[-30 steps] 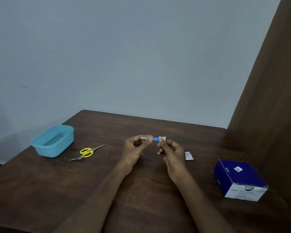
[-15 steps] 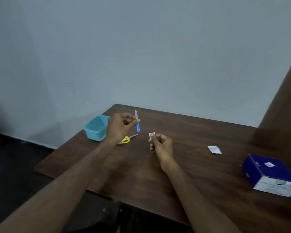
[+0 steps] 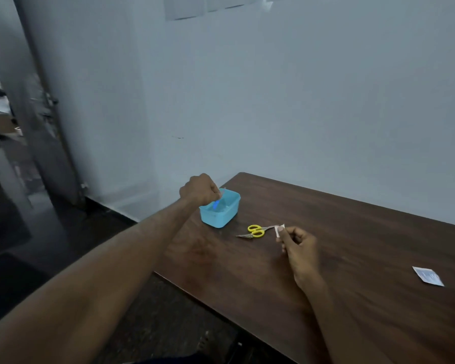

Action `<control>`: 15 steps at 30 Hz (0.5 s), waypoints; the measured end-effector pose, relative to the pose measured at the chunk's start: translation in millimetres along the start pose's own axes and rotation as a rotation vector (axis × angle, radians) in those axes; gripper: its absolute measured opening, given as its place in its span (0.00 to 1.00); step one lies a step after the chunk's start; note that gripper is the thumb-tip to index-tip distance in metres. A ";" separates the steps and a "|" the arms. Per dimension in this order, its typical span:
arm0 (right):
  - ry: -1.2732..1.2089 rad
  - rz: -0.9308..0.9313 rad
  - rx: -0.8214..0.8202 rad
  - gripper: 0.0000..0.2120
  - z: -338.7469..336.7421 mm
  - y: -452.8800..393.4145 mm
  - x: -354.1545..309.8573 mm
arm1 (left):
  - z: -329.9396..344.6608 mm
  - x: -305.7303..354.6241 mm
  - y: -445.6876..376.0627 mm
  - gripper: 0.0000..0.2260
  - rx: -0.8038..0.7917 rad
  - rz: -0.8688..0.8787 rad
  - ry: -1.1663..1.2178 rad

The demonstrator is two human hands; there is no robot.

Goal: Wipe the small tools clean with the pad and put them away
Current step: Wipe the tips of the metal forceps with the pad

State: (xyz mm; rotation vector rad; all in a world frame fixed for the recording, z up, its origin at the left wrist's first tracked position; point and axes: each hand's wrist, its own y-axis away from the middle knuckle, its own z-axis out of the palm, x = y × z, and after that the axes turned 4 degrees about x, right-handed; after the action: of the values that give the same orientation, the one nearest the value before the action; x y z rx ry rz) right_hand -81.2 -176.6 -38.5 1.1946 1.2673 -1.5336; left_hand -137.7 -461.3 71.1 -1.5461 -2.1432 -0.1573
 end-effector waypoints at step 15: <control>-0.041 -0.010 -0.045 0.11 -0.2 -3.9 -0.1 | 18.2 28.1 6.1 0.06 0.079 0.223 -0.372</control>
State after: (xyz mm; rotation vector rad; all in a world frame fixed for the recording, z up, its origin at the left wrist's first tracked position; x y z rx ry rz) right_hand -84.9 -175.7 -37.5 1.1242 1.2762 -1.5215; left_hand -144.7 -428.2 66.7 -1.8690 -2.1913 0.3096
